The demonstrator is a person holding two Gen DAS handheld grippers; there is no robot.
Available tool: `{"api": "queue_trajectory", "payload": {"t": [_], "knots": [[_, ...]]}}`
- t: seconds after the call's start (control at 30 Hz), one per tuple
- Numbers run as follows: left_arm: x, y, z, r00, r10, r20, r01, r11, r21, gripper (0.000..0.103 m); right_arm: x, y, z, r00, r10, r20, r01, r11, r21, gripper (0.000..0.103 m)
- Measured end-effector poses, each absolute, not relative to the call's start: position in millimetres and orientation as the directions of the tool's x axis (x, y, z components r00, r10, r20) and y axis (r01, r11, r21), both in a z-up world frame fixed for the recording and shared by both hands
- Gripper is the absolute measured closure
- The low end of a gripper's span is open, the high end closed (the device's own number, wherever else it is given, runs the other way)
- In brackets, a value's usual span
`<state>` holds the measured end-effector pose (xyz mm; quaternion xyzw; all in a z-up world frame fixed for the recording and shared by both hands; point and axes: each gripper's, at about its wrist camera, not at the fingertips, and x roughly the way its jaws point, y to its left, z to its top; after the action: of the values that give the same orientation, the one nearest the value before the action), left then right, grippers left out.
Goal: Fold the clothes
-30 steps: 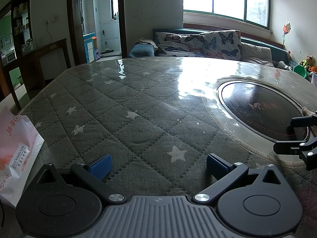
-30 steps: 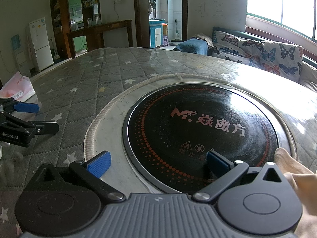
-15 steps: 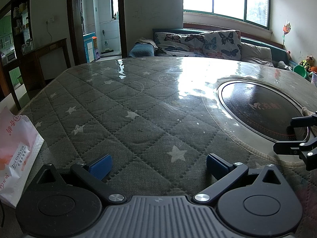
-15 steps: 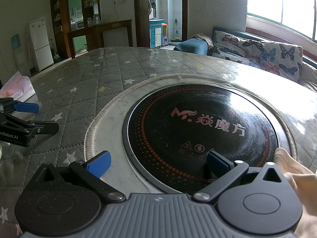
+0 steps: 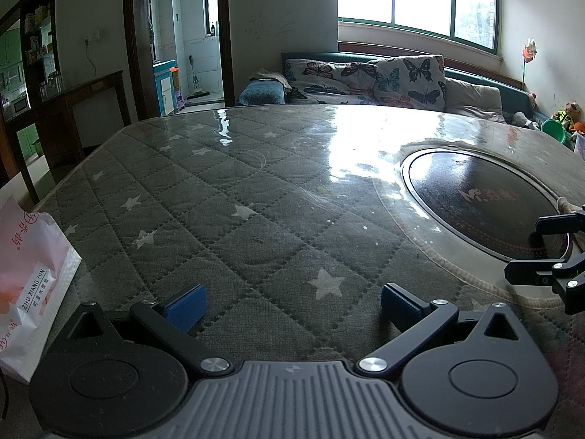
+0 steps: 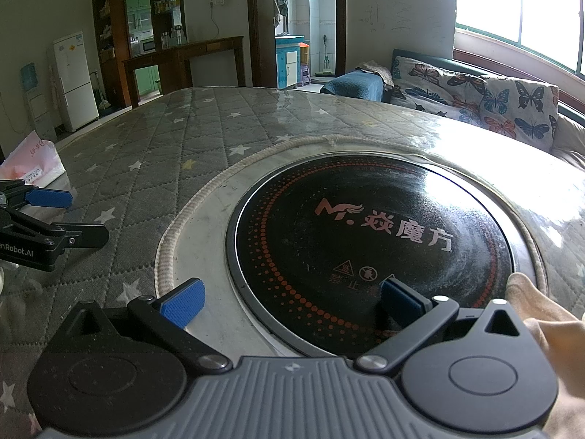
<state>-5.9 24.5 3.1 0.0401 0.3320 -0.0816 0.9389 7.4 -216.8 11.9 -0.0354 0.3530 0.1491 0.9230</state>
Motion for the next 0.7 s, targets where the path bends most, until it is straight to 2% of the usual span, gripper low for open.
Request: {"api": "queue_trajectory", "payload": {"t": [0.7], "knots": [[-5.4,26.2,2.6,0.766,-0.127,-0.63,0.18,0.984,0.02,0.0,7.8,-216.6,11.8,0.706,0.25,-0.662,-0.3,0.953,0.04,0.0]]}}
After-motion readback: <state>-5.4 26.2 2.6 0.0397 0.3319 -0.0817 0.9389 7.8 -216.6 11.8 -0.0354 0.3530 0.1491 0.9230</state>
